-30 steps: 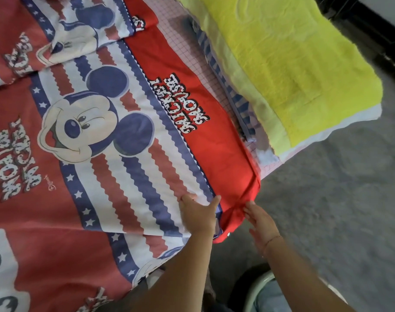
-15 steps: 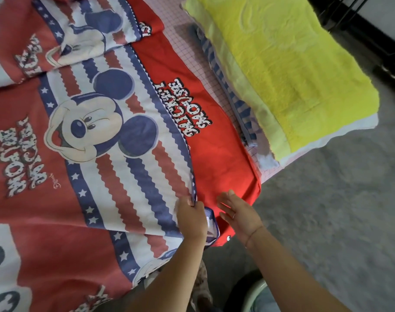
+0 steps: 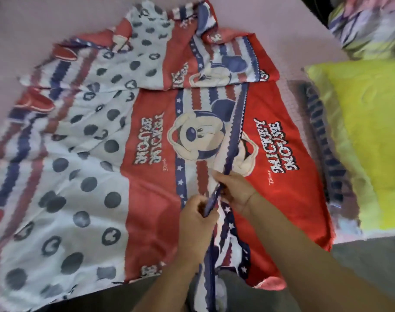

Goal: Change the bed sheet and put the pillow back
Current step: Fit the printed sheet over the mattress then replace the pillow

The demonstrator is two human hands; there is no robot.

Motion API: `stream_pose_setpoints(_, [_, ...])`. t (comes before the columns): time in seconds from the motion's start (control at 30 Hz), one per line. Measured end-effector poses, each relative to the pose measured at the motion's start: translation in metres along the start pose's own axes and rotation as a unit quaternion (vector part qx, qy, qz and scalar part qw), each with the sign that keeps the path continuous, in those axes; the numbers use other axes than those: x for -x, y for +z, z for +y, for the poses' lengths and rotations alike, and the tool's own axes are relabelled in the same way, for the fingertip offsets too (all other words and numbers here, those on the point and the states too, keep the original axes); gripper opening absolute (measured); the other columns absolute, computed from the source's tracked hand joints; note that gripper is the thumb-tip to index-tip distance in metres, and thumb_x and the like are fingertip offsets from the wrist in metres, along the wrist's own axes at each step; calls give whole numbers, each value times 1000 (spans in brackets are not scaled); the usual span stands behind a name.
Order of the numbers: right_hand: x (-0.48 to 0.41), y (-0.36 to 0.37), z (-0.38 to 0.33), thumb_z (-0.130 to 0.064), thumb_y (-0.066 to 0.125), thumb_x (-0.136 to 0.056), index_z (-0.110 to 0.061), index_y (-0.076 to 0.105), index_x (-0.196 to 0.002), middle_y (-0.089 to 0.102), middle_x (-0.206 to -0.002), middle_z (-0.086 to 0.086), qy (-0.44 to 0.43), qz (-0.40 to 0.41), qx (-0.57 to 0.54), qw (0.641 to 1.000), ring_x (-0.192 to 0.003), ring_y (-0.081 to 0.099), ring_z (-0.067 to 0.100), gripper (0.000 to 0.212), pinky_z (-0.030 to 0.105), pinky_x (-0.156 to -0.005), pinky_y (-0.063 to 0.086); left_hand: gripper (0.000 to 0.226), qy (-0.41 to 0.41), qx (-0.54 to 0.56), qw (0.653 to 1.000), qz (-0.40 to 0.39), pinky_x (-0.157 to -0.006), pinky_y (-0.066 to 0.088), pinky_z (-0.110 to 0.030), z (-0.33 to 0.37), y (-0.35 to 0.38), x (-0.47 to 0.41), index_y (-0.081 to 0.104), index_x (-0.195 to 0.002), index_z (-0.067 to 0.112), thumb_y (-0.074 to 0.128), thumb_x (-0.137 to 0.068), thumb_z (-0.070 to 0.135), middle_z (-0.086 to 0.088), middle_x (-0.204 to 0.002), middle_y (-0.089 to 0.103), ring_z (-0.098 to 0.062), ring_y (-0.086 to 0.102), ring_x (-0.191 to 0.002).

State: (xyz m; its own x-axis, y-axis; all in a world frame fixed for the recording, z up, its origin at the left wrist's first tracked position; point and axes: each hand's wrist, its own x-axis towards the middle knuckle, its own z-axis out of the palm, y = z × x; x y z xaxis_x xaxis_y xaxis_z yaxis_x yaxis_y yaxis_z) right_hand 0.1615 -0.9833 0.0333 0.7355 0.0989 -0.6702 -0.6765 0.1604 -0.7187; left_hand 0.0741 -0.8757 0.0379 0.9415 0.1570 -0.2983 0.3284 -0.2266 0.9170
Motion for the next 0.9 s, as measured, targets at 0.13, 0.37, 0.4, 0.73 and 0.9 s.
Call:
stream_pose_setpoints(0.13, [-5,62,-27,-19,58,-95,-10,59,-96,57,-65,3,-14,4,-61,998,-54,55,12,8,21,-45,48,30,-42,-13,997,65,-47,34,-13,1,-83,-10,49,-73,17,54,-80,-12,5,-60,48,-3,41,-47])
stream_pose_setpoints(0.37, [-6,182,-57,-13,59,-94,-11,54,-73,51,-41,-6,-53,-20,-35,998,-36,49,4,23,17,-42,46,6,-9,-54,980,191,-61,36,-13,-22,-223,-13,68,-85,20,68,-89,16,11,-77,63,-8,56,-72])
stream_pose_setpoints(0.4, [-5,200,-59,-13,59,-94,-11,52,-70,50,-41,-6,-60,-30,-28,997,-36,48,3,25,16,-42,45,11,-9,-42,979,198,-59,34,-15,-25,-241,-10,68,-77,20,69,-88,21,10,-70,62,-7,54,-67])
stream_pose_setpoints(0.73, [19,398,-41,-26,61,-93,-10,57,-74,55,-47,-5,-114,-155,91,977,-43,53,6,25,20,-51,52,45,-77,46,962,258,-50,31,-15,-52,-424,40,57,-48,20,67,-87,41,12,-50,42,-5,37,-50])
stream_pose_setpoints(0.9, [18,483,-26,-29,52,-98,-12,57,-81,62,-56,-4,-141,-185,150,961,-49,60,3,25,20,-57,55,47,-105,93,931,337,-61,43,-28,-68,-510,66,67,-78,-1,62,-89,44,-19,-73,62,-17,53,-66])
